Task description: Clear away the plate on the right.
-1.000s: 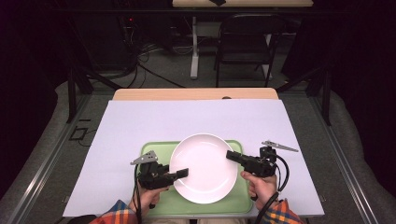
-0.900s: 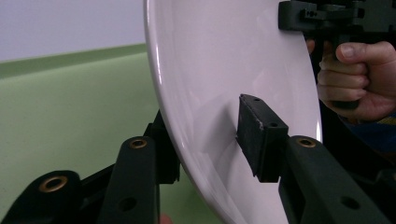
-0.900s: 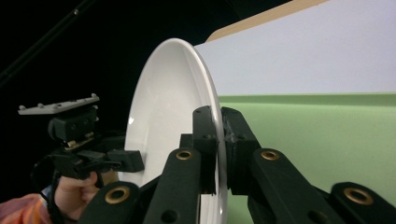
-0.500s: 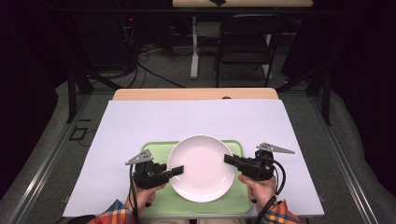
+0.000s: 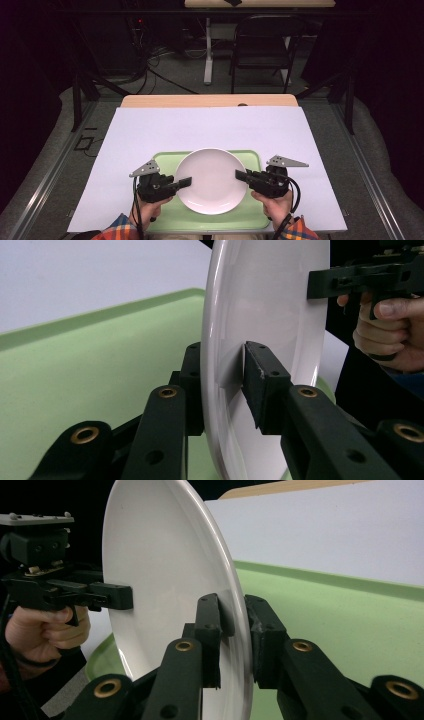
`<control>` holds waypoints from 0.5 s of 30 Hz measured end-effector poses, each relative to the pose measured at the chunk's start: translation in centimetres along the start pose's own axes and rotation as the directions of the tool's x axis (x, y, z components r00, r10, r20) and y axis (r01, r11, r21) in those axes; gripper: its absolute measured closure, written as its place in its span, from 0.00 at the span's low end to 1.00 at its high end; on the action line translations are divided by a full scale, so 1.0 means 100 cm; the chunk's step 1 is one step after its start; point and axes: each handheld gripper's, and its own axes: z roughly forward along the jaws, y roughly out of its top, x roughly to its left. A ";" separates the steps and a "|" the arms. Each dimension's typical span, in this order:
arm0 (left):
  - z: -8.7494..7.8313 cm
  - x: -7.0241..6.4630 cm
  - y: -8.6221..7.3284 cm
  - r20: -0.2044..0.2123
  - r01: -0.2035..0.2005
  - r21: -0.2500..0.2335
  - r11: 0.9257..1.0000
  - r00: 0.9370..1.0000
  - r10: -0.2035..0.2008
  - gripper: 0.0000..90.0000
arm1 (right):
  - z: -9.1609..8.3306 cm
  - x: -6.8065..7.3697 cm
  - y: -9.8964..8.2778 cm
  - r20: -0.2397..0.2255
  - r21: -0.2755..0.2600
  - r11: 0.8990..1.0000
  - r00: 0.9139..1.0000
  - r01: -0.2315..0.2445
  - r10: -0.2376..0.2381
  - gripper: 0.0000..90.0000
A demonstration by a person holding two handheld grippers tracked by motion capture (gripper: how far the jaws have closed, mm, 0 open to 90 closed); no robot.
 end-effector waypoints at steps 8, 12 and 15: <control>-0.003 0.001 0.000 -0.001 0.004 0.008 1.000 1.000 -0.004 0.81 | 0.001 0.006 -0.002 0.023 0.029 0.998 0.998 0.052 -0.052 0.85; -0.002 0.002 -0.001 -0.005 0.007 0.019 1.000 1.000 -0.007 0.81 | 0.002 0.007 -0.004 0.027 0.051 0.997 0.998 0.060 -0.062 0.85; -0.002 0.002 -0.001 -0.006 0.010 0.024 1.000 1.000 -0.009 0.81 | 0.003 0.006 -0.005 0.028 0.059 0.997 0.998 0.052 -0.053 0.85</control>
